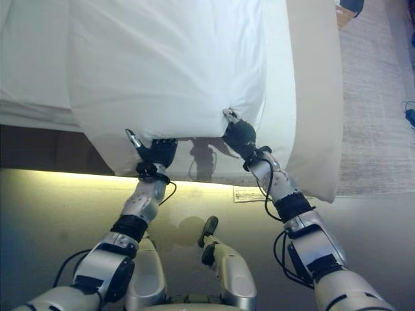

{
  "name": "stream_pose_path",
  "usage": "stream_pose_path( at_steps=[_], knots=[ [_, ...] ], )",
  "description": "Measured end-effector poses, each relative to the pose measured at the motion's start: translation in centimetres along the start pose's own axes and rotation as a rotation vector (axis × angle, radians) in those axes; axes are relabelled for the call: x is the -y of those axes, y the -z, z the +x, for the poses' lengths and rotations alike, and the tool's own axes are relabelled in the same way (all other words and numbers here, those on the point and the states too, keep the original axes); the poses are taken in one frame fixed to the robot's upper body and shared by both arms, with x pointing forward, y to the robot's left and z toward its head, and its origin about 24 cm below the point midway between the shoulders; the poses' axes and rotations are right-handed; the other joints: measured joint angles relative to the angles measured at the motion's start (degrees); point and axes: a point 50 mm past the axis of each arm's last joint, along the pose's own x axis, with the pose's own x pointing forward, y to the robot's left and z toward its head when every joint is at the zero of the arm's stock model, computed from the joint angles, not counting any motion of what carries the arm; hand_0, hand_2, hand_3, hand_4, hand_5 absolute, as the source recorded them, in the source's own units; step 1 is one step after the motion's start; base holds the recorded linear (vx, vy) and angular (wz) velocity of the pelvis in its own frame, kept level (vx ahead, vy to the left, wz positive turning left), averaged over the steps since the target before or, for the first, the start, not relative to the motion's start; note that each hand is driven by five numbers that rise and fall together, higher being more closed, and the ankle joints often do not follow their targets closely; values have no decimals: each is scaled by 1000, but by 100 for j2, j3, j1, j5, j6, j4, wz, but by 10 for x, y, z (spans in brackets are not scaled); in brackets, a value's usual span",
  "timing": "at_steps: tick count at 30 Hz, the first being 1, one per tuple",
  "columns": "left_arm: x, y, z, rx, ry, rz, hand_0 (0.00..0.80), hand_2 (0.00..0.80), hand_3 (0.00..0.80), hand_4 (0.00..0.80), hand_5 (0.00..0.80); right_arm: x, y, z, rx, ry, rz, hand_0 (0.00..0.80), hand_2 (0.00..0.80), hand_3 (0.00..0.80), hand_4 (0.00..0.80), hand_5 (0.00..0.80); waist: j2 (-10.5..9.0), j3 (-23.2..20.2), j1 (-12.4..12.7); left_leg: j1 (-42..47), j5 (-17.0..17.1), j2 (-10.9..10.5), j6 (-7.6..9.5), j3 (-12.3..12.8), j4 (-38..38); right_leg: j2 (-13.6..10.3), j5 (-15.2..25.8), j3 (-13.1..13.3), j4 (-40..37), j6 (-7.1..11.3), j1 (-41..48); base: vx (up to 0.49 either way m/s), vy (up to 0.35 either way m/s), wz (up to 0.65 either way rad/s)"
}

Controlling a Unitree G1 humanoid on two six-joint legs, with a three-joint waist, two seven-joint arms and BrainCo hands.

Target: Make the bed neatly

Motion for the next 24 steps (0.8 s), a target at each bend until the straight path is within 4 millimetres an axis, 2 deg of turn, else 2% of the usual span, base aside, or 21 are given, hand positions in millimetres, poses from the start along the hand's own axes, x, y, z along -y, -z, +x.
stream_pose_path(
  at_steps=[7, 10, 15, 16, 17, 21, 24],
  knots=[
    [12, -20, 6, 42, 34, 31, 0, 0, 0, 0, 0, 3, 4, -5, -25, -12, 2, 800, 800, 800, 800, 800, -7, -3, -2, 21, -5, 11, -6, -60, -1, 12, 0, -7, -50, 1, 88, 6, 0, 3],
    [17, -35, 7, 69, 40, 58, 0, 0, 0, 0, 0, 8, 15, -12, -58, -26, 12, 800, 800, 800, 800, 800, -84, -58, 4, 71, -18, 21, -23, -73, -7, 32, -1, -6, -111, 1, 163, 6, 3, 2],
    [20, -47, 6, 97, 38, 74, 0, 0, 0, 0, 0, 17, 28, -22, -107, -15, 24, 800, 800, 800, 800, 800, -235, -168, 17, 112, -22, -1, -28, -73, -39, 29, 4, -12, -177, 4, 227, 52, 58, 1],
    [19, -49, 4, 103, 32, 77, 0, 0, 0, 0, 0, 18, 30, -22, -114, -12, 12, 151, 151, 151, 151, 151, -236, -168, 19, 164, -22, -20, -28, -69, -68, 22, 4, -12, -194, 4, 268, 66, 101, 0],
    [16, -55, 1, 121, 22, 75, 0, 0, 0, 0, 0, 19, 33, -24, -131, -13, -7, 0, 0, 0, 0, 0, -233, -169, 14, 279, -21, -51, -26, -66, -123, 15, 2, -6, -228, 8, 359, 66, 123, 0],
    [9, -78, -15, 206, -10, 68, 0, 0, 0, 0, 0, 30, 53, -42, -226, 3, -16, 0, 0, 0, 0, 0, -205, -268, -21, 566, -22, -101, -23, -17, -311, -4, 8, 2, -389, 52, 619, 71, 141, 0],
    [5, -116, -37, 331, -44, 96, 0, 0, 0, 0, 0, 48, 73, -73, -331, 23, 30, 0, 0, 0, 0, 0, -87, -503, -144, 806, -19, -150, -17, 42, -473, -32, 2, 15, -504, 97, 818, 65, 166, -1]
  ],
)
